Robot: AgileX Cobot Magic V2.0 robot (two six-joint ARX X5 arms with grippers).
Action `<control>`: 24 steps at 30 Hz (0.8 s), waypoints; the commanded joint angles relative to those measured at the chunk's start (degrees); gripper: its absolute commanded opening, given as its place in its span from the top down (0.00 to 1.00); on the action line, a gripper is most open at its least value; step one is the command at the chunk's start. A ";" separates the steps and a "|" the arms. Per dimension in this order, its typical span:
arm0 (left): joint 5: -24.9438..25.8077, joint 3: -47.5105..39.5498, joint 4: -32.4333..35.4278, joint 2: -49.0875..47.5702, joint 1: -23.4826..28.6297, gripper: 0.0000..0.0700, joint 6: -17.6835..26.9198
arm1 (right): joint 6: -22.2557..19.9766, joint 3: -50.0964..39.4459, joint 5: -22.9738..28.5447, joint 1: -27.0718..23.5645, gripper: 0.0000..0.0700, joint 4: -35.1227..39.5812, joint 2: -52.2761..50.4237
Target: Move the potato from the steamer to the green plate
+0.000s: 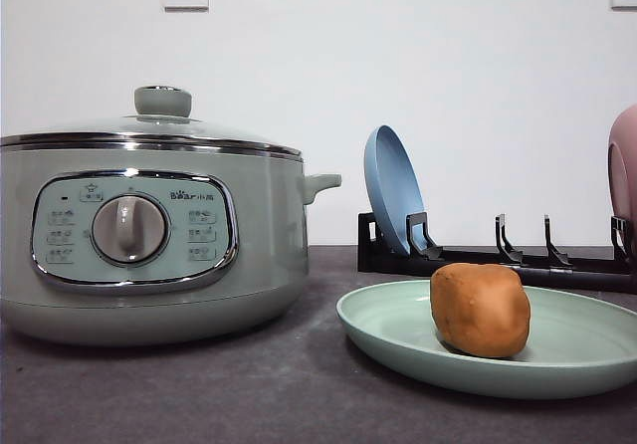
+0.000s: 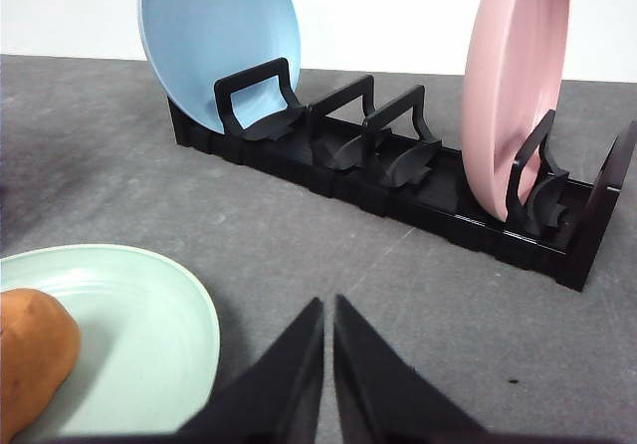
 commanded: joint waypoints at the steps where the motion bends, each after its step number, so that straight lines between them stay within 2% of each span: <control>1: 0.02 -0.94 -0.63 -0.11 0.07 1.00 -0.11 | 0.20 -0.26 -0.02 0.09 0.99 -0.05 -0.15; 24: 0.02 -0.94 -0.63 -0.11 0.07 1.00 -0.11 | 0.20 -0.26 -0.02 0.09 0.99 -0.07 -0.15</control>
